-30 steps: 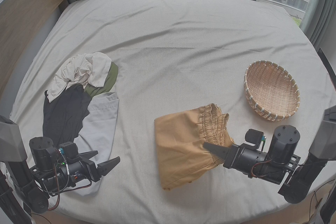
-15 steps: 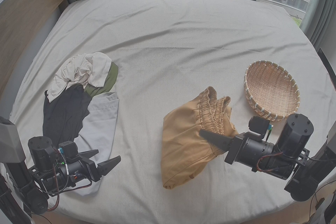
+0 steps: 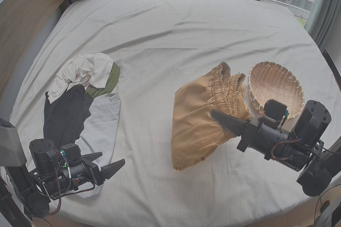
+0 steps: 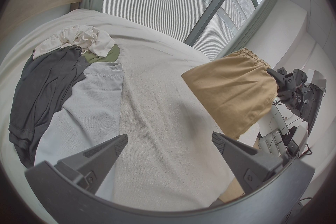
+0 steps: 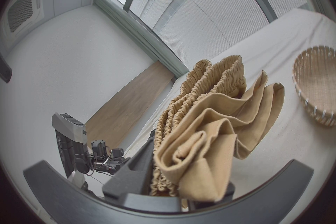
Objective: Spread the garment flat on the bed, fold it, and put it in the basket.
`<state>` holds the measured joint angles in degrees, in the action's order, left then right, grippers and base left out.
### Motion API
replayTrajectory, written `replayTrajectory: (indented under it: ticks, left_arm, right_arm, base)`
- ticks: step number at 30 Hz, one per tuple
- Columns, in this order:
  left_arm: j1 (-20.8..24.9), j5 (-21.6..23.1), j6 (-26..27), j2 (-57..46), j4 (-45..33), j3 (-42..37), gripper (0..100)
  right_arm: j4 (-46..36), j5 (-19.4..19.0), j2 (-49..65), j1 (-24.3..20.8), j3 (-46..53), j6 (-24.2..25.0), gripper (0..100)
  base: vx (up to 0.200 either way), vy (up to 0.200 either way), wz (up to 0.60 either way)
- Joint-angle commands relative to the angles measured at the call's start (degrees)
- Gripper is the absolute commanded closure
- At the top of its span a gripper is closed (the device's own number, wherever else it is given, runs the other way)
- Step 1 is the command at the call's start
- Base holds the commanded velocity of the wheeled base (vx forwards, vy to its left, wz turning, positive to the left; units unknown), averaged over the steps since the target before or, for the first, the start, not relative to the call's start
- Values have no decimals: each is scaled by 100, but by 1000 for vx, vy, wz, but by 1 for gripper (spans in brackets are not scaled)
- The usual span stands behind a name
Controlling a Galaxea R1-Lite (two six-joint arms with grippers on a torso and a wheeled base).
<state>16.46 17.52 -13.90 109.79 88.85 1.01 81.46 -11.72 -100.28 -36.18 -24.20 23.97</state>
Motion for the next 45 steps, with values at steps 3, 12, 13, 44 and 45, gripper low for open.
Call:
replayTrajectory:
  ticks: [3, 12, 13, 44, 45]
  left_arm:
    - [103, -47, -69, -45, 1, -101, 0]
    - [112, -47, -69, -80, 1, -101, 0]
    - [112, -47, -69, -80, 1, -101, 0]
    - [156, -47, -87, -89, 1, -101, 0]
    - [156, -47, -87, -89, 1, -101, 0]
  right_arm:
    - [-33, 20, 149, 489, -164, -340, 100]
    - [-403, 240, 246, 1896, -797, -516, 100]
    - [-403, 240, 246, 1939, -806, -516, 100]
    - [-728, 231, -914, 4119, -1544, -577, 0]
    - [-737, 231, -888, 4110, -1430, -577, 0]
  base:
    - [0, 0, 0]
    - [0, 0, 0]
    - [0, 0, 0]
    - [0, 0, 0]
    - [0, 0, 0]
